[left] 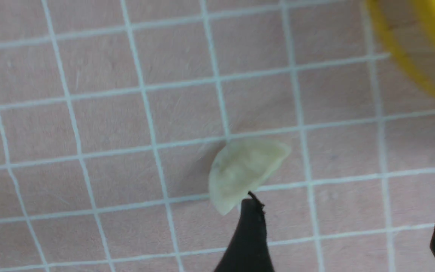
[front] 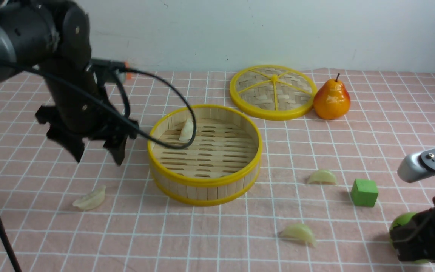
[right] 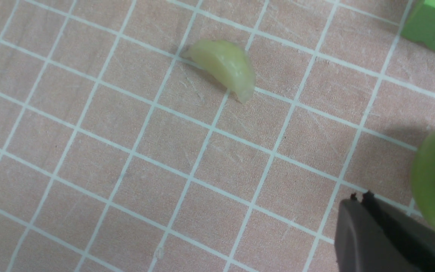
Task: Put the dumplings into the steamer on the table with the pink tablecloth.
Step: 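Reach for and grasp a dumpling on the table with the left gripper, then place the dumpling into the bamboo steamer basket with the left gripper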
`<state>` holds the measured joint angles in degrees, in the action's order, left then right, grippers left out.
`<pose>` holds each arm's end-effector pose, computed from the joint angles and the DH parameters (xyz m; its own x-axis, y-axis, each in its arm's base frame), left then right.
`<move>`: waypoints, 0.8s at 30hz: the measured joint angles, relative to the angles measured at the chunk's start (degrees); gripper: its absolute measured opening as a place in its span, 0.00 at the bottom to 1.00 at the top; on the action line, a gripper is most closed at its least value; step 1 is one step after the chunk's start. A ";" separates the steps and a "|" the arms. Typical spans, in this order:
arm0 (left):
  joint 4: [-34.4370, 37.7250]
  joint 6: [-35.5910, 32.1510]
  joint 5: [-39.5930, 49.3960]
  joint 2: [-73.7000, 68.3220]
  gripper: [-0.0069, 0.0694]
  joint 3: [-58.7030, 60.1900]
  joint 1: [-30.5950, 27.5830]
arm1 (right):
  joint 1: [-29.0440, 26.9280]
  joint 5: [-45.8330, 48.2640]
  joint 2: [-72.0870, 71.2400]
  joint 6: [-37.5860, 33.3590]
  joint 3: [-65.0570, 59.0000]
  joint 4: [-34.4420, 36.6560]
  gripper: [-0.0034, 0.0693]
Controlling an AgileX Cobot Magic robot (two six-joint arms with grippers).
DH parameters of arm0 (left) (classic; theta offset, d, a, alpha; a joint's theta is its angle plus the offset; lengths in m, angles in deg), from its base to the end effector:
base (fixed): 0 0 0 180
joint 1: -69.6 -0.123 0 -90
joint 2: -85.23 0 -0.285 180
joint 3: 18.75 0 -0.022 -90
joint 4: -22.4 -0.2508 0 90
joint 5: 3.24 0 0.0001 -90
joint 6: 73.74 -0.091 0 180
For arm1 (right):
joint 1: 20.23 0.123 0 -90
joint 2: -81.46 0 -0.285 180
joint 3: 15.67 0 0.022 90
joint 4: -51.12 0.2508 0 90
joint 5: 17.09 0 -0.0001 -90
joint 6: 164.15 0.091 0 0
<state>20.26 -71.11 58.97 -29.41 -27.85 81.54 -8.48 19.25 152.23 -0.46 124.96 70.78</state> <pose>0.3779 -0.0768 0.2472 -0.9613 0.1742 -0.2133 0.1726 0.9846 0.0262 0.1925 0.0586 0.2534 -0.7991 -0.1707 -0.5764 -0.3155 0.9353 0.1605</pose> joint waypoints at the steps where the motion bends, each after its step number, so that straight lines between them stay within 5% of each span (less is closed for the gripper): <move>1: 0.00 -0.86 -1.95 0.00 0.86 2.09 -0.39 | 0.00 -0.09 0.00 0.00 0.00 0.29 0.06; 10: -3.15 -8.19 -14.63 -4.35 0.82 9.12 -0.81 | 0.00 -0.83 0.00 -0.28 -0.05 1.30 0.06; 15: -6.58 -6.67 -15.44 -7.23 0.68 9.04 -0.81 | 0.00 -0.83 0.00 -0.40 -0.11 1.42 0.06; 18: -7.78 -2.97 -14.73 -7.24 0.52 8.93 -0.69 | 0.00 -0.83 0.00 -0.40 -0.11 1.48 0.06; 19: -9.15 -0.17 -12.87 -7.24 0.39 8.51 -0.64 | 0.00 -0.83 0.00 -0.45 -0.15 1.66 0.06; 24: -7.49 3.51 -7.26 -4.35 0.40 4.87 0.97 | 0.00 -1.25 0.00 -1.63 -0.17 2.09 0.06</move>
<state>12.78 -67.60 51.71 -33.77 -22.98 82.52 -8.48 18.00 152.23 -2.08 124.79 72.87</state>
